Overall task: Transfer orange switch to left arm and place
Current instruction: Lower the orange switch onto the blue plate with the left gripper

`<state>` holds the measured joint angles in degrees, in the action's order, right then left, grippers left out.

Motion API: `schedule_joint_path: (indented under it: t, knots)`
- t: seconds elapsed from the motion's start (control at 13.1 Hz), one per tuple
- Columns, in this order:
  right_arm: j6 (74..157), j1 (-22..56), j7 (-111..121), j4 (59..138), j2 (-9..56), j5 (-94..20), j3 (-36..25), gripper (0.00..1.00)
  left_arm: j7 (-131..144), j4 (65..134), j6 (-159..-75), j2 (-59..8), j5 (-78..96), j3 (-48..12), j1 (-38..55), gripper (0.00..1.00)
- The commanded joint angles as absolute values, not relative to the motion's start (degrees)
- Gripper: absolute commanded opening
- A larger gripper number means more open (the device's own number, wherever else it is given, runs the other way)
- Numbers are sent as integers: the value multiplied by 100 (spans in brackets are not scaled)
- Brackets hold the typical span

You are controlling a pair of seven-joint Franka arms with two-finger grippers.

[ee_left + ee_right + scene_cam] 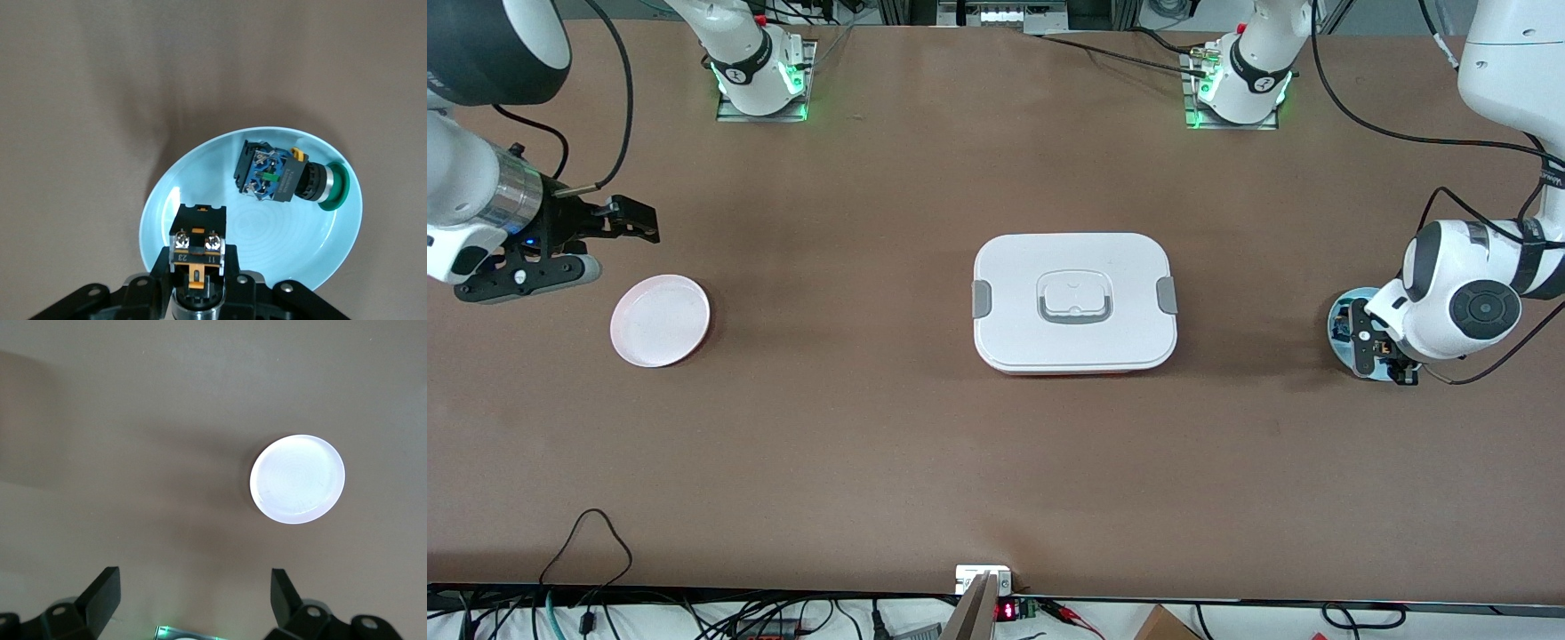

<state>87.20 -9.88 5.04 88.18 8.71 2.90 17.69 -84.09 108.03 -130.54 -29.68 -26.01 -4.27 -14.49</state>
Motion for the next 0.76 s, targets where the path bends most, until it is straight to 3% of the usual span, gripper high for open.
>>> schedule_joint_path:
  t: [0.0, 0.46, 0.69]
  knots:
    - [8860, -1098, 527, 9114, 492, 229, 1758, 100, -8472, 10934, -13052, -2830, -2733, -475, -1608, 10]
    - [8868, -941, 650, 9070, 378, 132, 1635, 100, -8464, 11021, -13104, -3067, -2742, -483, -1846, 10]
    - [8886, -145, 581, 9097, 378, 123, 795, 100, -8455, 11021, -13113, -3102, -2733, -492, -1881, 12]
